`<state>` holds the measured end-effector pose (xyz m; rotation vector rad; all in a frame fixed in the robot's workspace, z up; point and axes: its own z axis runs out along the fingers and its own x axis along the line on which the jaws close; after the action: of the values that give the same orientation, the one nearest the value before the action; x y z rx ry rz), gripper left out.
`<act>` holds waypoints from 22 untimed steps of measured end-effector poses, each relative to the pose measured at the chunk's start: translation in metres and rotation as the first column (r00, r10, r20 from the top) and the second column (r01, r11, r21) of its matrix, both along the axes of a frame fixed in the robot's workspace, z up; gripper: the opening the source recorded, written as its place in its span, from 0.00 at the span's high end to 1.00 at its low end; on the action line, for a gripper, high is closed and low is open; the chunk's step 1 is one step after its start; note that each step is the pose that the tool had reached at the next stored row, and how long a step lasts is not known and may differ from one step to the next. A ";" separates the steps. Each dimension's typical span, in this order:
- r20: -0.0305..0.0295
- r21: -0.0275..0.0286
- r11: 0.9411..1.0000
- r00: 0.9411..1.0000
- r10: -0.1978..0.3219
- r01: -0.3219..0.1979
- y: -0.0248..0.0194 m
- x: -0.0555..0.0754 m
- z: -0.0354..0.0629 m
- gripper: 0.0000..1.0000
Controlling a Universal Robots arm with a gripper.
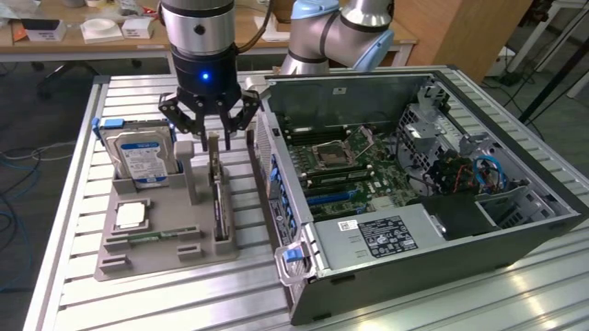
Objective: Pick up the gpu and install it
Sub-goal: 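Pick up the gpu and move the gpu toward the slot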
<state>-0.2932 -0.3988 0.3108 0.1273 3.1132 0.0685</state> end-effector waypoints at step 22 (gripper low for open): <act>0.000 0.000 1.000 1.000 0.000 0.000 -0.0166 -0.003 -0.0048 0.59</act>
<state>-0.2962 -0.4154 0.3060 0.1274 3.1131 0.0687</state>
